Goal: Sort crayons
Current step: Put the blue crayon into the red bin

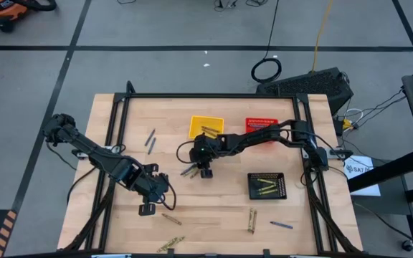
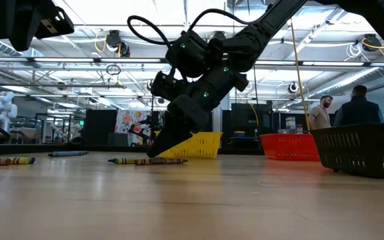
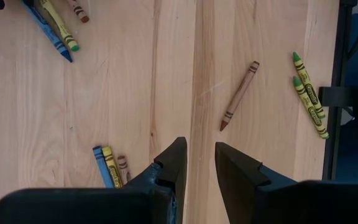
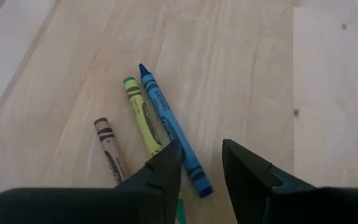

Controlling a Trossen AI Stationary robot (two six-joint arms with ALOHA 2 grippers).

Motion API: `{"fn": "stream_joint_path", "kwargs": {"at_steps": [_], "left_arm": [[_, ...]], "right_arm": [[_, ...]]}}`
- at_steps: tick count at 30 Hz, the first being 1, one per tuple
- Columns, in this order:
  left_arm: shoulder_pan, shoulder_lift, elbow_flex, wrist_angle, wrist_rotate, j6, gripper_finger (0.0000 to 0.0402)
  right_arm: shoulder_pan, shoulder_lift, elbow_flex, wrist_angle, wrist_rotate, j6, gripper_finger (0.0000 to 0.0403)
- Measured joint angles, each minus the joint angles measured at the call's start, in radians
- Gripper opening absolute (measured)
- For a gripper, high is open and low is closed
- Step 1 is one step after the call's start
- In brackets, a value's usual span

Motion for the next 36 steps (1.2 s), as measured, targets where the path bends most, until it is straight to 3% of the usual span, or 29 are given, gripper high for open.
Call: {"fn": "stream_joint_path", "kwargs": {"at_steps": [16,26,36], "left_arm": [[0.000,0.000,0.000,-0.003,0.000,0.006,0.0087],[0.000,0.000,0.000,-0.003,0.000,0.005,0.0087],[0.000,0.000,0.000,-0.003,0.000,0.003,0.0087]], "right_arm": [[0.001,0.040,0.003,0.016,-0.007,0.010,0.0102],[0.001,0.042,0.003,0.013,-0.004,0.010,0.0011],[0.002,0.027,0.000,0.014,-0.033,0.050,0.0003]]}}
